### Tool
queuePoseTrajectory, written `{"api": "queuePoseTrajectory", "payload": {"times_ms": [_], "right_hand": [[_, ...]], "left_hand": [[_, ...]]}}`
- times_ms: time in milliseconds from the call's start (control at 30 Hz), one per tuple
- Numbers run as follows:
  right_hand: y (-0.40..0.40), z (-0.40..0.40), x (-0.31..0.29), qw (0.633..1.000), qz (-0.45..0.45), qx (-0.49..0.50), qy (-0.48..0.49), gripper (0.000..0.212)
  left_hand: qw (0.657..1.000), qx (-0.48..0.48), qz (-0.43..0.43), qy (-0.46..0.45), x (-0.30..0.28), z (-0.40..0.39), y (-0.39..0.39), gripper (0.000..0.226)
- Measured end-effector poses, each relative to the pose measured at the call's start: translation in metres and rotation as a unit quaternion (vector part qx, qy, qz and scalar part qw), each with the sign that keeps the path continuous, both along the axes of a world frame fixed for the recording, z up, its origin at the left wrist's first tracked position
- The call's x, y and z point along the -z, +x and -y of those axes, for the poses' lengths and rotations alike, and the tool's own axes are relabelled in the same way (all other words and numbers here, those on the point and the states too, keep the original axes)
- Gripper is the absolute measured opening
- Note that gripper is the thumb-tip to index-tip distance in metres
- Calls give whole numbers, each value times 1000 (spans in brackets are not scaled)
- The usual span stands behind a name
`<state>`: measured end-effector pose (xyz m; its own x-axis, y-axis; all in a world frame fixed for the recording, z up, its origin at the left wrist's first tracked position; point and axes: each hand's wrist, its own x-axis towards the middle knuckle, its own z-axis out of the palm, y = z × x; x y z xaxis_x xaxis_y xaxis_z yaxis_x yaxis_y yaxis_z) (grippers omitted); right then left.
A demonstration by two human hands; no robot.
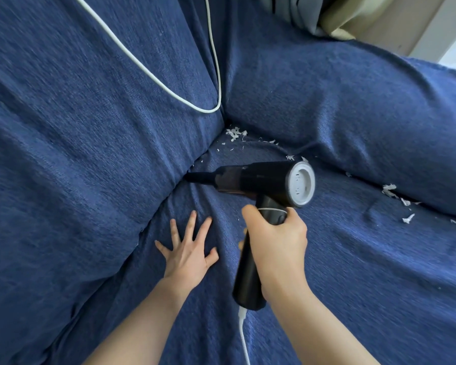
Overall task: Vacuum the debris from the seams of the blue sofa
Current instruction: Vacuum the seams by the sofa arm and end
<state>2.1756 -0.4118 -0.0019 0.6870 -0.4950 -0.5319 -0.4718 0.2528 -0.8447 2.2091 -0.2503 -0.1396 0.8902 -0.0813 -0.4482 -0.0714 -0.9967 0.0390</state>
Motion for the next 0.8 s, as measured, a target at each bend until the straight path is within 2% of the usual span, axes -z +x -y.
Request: {"api": "queuePoseTrajectory", "payload": {"times_ms": [100,200,267,400,533,800], "right_hand": [[13,7,3,1000,11,17,-7,26],[32,3,9,1000,3,14,-4,27],[41,-2,11,1000,2,14,9,26],[37,7,12,1000,-9,10,11,24],[22,23,10,999,16,34,-11,20],[42,35,5,999,27,24,-35,17]], "left_hand": [[1000,-19,16,-9,-2,18,18,73],[999,-30,-15,-25,-9,43,36,70],[999,-5,-44,-2,-11,54,41,67],[995,-12,-97,9,-4,60,45,81],[993,-25,-111,17,1,61,48,90],[993,-30,-113,26,8,60,50,93]]}}
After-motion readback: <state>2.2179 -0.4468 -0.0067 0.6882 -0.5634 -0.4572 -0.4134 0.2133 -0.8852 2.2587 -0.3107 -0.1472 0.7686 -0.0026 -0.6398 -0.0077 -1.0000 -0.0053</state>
